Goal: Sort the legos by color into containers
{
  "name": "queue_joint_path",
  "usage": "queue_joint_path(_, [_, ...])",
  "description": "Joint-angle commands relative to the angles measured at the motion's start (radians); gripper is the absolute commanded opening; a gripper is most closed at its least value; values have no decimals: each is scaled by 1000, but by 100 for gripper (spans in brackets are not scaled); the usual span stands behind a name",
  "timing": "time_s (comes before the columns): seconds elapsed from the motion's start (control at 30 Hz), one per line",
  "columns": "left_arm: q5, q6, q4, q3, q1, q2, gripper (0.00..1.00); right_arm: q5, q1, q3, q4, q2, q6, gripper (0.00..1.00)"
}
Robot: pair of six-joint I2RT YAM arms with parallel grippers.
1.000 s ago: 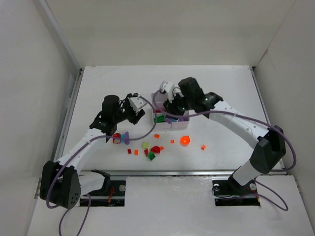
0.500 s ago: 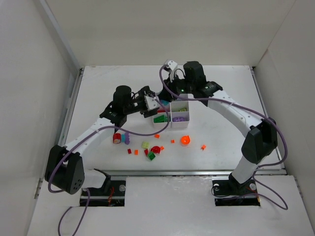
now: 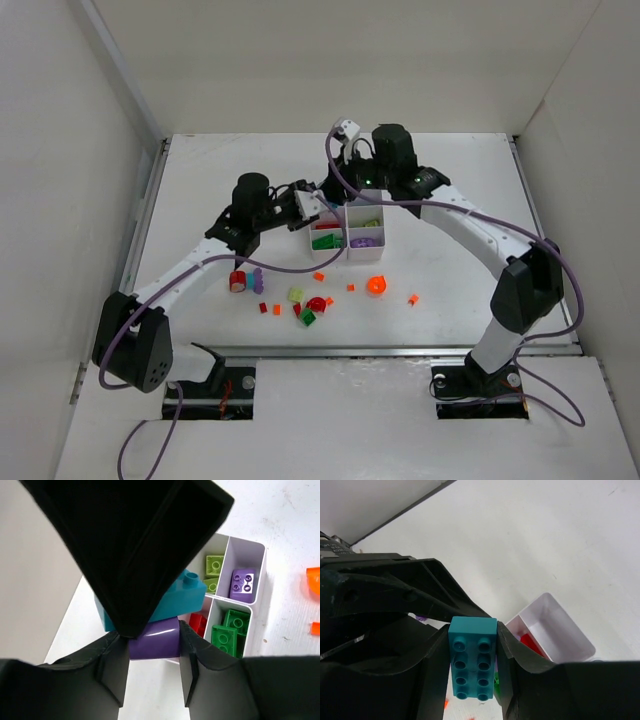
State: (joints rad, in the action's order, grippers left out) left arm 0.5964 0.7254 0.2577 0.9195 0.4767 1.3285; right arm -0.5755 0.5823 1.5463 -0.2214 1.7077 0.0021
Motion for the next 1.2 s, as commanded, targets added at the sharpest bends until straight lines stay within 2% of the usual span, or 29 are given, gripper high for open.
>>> queue_joint_path(0.0, [9, -52, 61, 27, 2, -11, 0, -38, 8, -25, 54, -26, 9, 0])
queue_joint_path(0.23, [-76, -184, 5, 18, -32, 29, 0, 58, -117, -106, 54, -108, 19, 0])
queue_joint_path(0.37, [-89, -195, -38, 30, -32, 49, 0, 163, -173, -146, 54, -149, -19, 0])
queue_joint_path(0.5, [-89, -215, -72, 62, -32, 83, 0, 186, -213, -167, 54, -158, -44, 0])
queue_joint_path(0.73, [-181, -201, -182, 169, -32, 142, 0, 272, -213, -135, -42, -149, -139, 0])
queue_joint_path(1.17, [-190, -182, -258, 220, -41, 161, 0, 325, -222, -144, -73, -168, -211, 0])
